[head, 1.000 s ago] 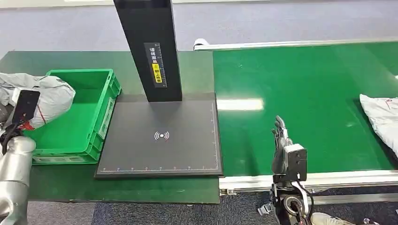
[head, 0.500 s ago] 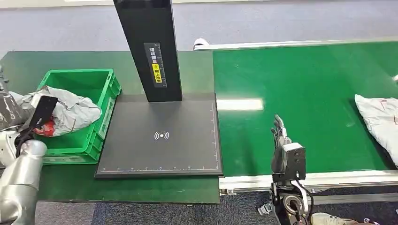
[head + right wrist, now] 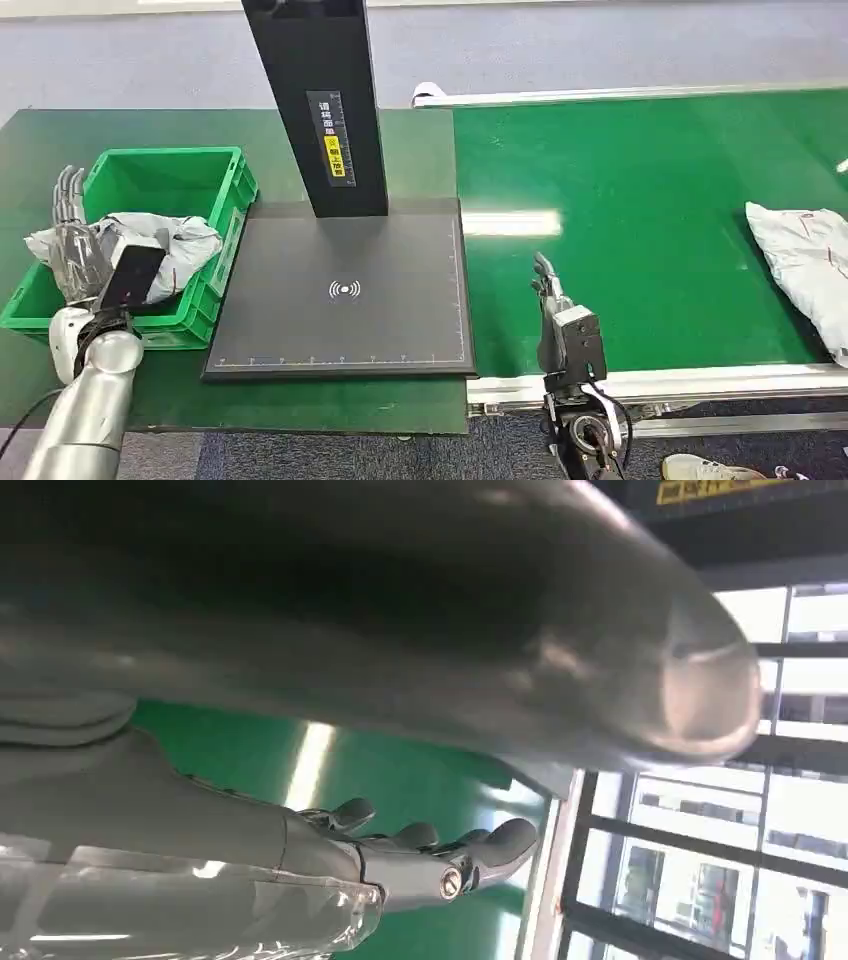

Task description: Moved the parcel from conveyor to table for the left to box.

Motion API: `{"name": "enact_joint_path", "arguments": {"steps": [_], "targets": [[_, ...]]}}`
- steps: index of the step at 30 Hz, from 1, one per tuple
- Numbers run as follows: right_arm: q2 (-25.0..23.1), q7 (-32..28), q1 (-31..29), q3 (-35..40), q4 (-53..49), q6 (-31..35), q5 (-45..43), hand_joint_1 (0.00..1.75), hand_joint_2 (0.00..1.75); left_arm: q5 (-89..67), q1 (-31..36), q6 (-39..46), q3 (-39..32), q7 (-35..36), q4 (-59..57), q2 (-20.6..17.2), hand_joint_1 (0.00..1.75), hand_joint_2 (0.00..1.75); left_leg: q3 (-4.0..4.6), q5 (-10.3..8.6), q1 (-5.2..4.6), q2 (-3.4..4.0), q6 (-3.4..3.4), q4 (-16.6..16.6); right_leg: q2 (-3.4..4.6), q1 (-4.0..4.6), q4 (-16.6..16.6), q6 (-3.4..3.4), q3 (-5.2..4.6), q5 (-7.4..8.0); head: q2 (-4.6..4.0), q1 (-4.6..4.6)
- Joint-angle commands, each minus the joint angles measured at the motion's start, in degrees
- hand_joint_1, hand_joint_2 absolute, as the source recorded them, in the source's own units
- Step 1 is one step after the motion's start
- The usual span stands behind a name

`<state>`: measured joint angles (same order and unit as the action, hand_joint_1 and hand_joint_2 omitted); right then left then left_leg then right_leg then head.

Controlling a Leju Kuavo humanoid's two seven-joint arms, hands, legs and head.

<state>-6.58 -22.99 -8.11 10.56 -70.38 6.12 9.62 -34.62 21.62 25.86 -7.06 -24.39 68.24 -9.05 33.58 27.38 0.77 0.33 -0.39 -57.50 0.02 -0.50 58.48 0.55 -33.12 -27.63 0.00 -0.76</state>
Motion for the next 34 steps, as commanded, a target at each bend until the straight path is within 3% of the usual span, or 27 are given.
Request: {"name": "enact_joint_path", "arguments": {"steps": [1, 5, 8, 13, 17, 22, 27, 31, 32, 34], "targets": [[0.3, 0.0, -2.2, 1.7, 4.9, -0.4, -0.2, 0.0, 0.0, 4.4, -2.5, -3.4, 1.3, -1.4, 5.3, 2.9, 0.0, 1.75, -0.11, -0.03, 0.0, -0.05, 0.03, 0.1, -0.03, 0.0, -0.1, -0.01, 0.12, 0.02, -0.02, 0.0], [-0.2, -1.4, -4.7, 2.4, 8.6, -1.5, -0.2, 0.0, 0.0, 18.8, -10.4, -17.0, 5.0, -5.6, 14.7, 8.3, 0.0, 1.75, -0.19, -0.02, -0.03, 0.05, 0.06, 0.2, 0.09, -0.03, -0.2, 0.01, 0.17, 0.06, -0.02, 0.0], [-0.7, -2.3, -4.6, 1.8, 8.4, 0.1, 0.0, 0.0, 0.0, 21.4, -11.1, -19.9, 10.3, -7.6, 12.4, 10.7, 0.0, 1.75, -0.18, -0.01, -0.05, -0.07, 0.07, 0.1, -0.07, -0.05, -0.1, 0.04, 0.2, 0.0, -0.02, 0.0], [-1.4, -0.8, -3.0, -0.7, 4.1, 0.7, 1.0, 0.0, 0.0, 27.0, -8.5, -18.5, 16.7, -9.2, 1.8, 14.4, 0.0, 1.75, -0.2, -0.09, -0.09, -0.29, 0.08, 0.2, -0.27, -0.08, -0.2, 0.02, 0.29, 0.01, -0.02, 0.02], [-1.7, 0.2, -2.0, -0.8, 2.9, -0.3, 1.8, 0.0, 0.0, 27.5, -9.6, -20.0, 20.6, -9.4, -0.3, 16.5, 0.0, 1.75, -0.12, -0.03, -0.11, -0.19, 0.04, 0.1, -0.14, -0.11, -0.1, 0.01, 0.15, -0.01, -0.02, 0.02], [-1.7, 0.2, -2.0, -0.8, 3.1, -0.4, 1.9, 0.0, 0.0, 27.5, -9.6, -20.4, 20.4, -8.9, 0.2, 16.0, 0.0, 1.75, -0.15, 0.0, -0.08, -0.13, 0.04, 0.1, -0.08, -0.07, -0.1, 0.01, 0.16, 0.0, -0.02, 0.02], [-2.3, 0.7, -1.5, -1.3, 4.7, -1.4, 2.2, 0.0, 0.0, 29.7, -10.2, -22.2, 20.5, -7.3, -8.3, 20.1, 0.0, 1.75, -0.32, -0.06, -0.09, -0.24, 0.07, 0.3, -0.19, -0.08, -0.3, 0.01, 0.38, 0.02, -0.02, 0.02], [-1.9, 0.5, -0.9, -1.7, 6.4, -2.1, 2.3, 0.0, 0.0, 32.0, -11.5, -21.8, 20.2, -9.5, -11.8, 20.6, 0.0, 1.75, -0.26, -0.01, -0.09, -0.11, 0.05, 0.2, -0.06, -0.08, -0.2, 0.02, 0.29, 0.01, -0.02, 0.02], [-1.9, 0.2, -0.8, -1.9, 6.7, -2.3, 2.0, 0.0, 1.75, 32.3, -11.7, -21.9, 20.0, -9.5, -11.7, 20.7, 0.0, 1.75, -0.35, -0.04, -0.09, -0.12, 0.07, 0.3, -0.07, -0.08, -0.3, 0.01, 0.38, 0.05, 0.0, 0.02], [-1.9, -0.9, -0.5, -2.3, 7.3, -2.5, 1.4, 0.0, 1.75, 32.5, -12.0, -22.1, 20.1, -9.5, -11.2, 20.5, 0.0, 1.75, -0.32, -0.03, -0.09, -0.14, 0.06, 0.3, -0.1, -0.08, -0.3, 0.0, 0.35, 0.02, -0.02, 0.0]]}}
